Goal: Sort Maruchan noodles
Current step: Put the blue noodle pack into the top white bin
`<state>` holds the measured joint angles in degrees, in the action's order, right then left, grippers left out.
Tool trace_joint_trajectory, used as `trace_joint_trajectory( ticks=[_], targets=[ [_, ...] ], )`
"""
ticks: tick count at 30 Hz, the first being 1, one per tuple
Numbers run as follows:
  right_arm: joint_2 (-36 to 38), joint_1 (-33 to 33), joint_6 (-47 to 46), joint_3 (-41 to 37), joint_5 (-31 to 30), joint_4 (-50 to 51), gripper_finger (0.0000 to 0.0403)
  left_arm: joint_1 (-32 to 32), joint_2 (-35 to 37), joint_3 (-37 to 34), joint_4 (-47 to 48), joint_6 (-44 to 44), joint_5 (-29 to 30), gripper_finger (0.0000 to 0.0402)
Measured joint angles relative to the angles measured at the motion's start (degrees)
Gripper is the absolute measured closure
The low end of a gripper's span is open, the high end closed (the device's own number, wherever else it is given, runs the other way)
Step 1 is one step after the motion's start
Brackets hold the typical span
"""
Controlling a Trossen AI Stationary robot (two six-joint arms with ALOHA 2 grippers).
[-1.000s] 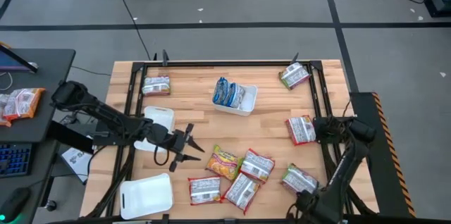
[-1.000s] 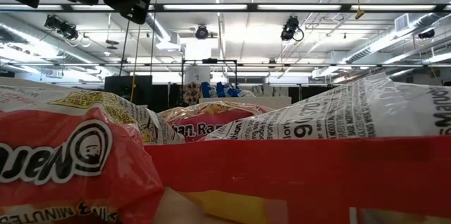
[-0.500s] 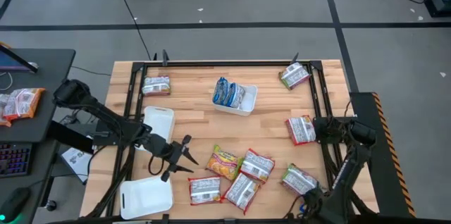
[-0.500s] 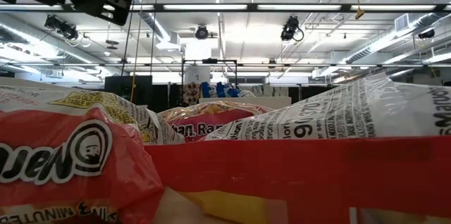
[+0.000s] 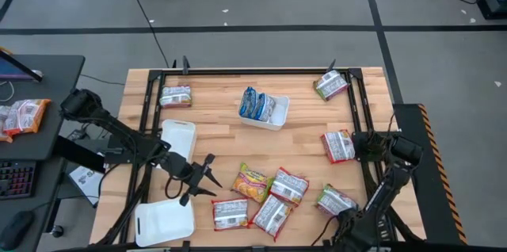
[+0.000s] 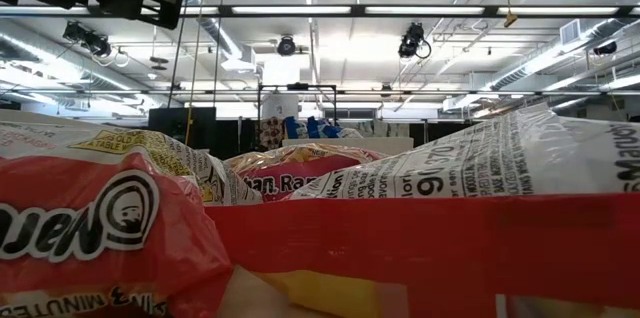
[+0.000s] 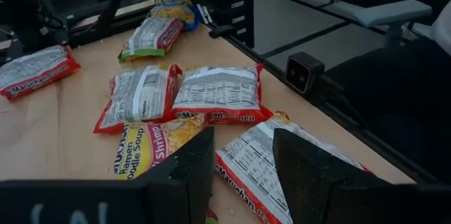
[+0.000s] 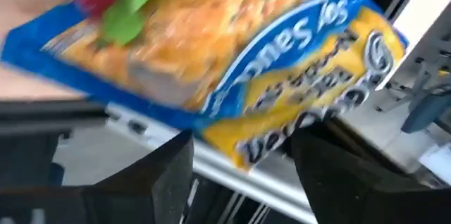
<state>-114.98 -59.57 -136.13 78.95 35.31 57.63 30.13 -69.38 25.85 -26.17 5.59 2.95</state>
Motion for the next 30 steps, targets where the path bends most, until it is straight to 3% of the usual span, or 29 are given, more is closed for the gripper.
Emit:
trace_joint_trajectory(
  ticks=[5,12,17,22,24,30],
  targets=[
    [0.0,0.4,3.5,-2.7,3.7,0.4,0.0233,0.0,0.0,0.0,-0.2,-0.3,0.0,0.0251],
    [0.0,2.5,12.4,-2.9,3.2,0.7,0.0389,-0.1,0.0,0.0,-0.2,-0.4,0.2,0.0251],
    [0.0,4.8,20.5,-0.4,4.2,9.1,0.0397,-0.2,0.0,0.0,-0.1,-1.4,7.8,0.0251],
    [0.0,9.3,32.9,9.7,2.7,32.3,0.0399,-4.3,0.0,0.0,3.4,-3.4,12.3,0.0253],
    [1.6,11.1,36.4,12.2,-1.5,31.5,0.0399,-6.8,0.0,0.0,6.9,-5.0,11.9,0.0258],
    [6.2,18.0,37.9,15.1,-23.6,32.4,0.04,-15.5,0.0,-0.1,14.8,-8.4,11.5,0.0275]
  ],
)
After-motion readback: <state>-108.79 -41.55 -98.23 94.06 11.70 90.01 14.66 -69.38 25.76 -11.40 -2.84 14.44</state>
